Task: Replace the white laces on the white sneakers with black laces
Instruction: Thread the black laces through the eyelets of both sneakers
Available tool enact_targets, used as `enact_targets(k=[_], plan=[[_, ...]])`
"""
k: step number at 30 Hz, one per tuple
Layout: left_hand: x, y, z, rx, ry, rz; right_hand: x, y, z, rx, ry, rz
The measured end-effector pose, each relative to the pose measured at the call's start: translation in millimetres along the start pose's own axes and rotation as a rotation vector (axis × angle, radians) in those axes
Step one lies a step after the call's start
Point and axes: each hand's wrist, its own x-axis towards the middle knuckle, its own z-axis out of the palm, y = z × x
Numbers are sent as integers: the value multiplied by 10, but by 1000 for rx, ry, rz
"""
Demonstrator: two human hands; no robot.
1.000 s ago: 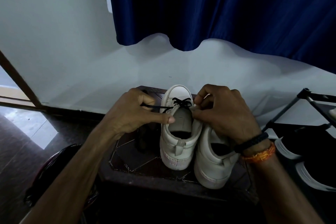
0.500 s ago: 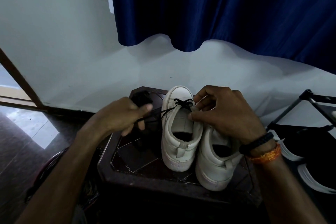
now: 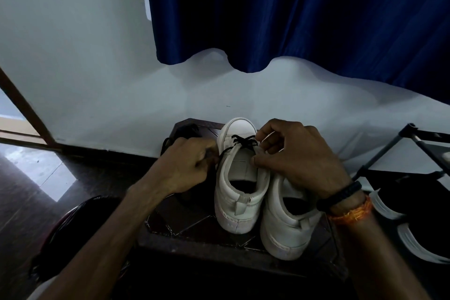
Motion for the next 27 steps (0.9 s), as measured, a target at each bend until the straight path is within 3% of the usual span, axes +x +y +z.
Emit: enact_targets(k=[7,12,18,27], plan=[[30,16,-10,172,145,92,-1,14,-2,-31,8,15],[-4,-9,-177,-187,137,-106,8,9,-22,-34,2,32],[-37,-1,-272,-396,57,-137,5,12,-33,-41,-12,41],[-69,-132,-580,-896,186,-245,7,29,-47,-60,-6,59]])
